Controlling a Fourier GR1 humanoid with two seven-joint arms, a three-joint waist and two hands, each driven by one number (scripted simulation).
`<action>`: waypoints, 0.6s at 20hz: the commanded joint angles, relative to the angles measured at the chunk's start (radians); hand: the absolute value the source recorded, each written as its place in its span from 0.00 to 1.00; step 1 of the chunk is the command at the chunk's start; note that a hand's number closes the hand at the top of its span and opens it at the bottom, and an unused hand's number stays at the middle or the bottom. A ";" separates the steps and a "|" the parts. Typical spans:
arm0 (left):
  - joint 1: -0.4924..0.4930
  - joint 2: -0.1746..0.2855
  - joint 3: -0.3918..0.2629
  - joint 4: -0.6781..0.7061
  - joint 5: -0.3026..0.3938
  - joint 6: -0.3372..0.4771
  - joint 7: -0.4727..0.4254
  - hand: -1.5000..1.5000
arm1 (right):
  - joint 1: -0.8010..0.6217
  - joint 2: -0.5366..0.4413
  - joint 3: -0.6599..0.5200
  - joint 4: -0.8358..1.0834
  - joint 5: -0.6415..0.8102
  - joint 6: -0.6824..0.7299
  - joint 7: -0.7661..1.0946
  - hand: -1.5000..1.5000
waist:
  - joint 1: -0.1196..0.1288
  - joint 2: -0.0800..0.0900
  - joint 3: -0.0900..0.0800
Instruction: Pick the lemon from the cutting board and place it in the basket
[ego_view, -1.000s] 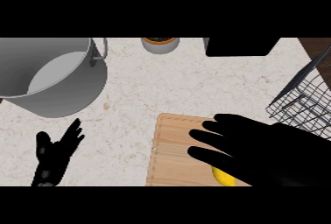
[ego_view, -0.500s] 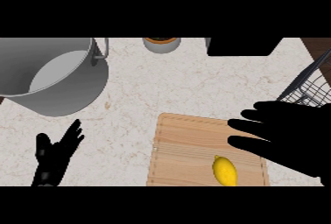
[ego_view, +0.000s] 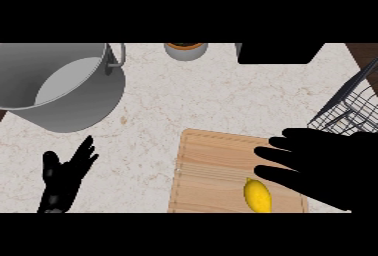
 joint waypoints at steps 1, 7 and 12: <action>0.059 0.007 -0.009 0.017 -0.017 -0.019 0.021 0.50 | 0.098 0.071 0.020 -0.041 0.113 0.015 -0.002 0.00 | 0.003 0.007 -0.006; 0.043 -0.005 0.022 0.008 0.004 -0.042 0.055 0.50 | 0.221 0.200 0.089 -0.021 0.371 0.014 -0.121 0.00 | 0.006 0.010 -0.005; 0.090 -0.008 0.009 -0.050 -0.039 -0.020 0.066 0.50 | 0.293 0.232 0.190 -0.037 0.609 -0.021 -0.173 0.00 | 0.009 0.008 -0.005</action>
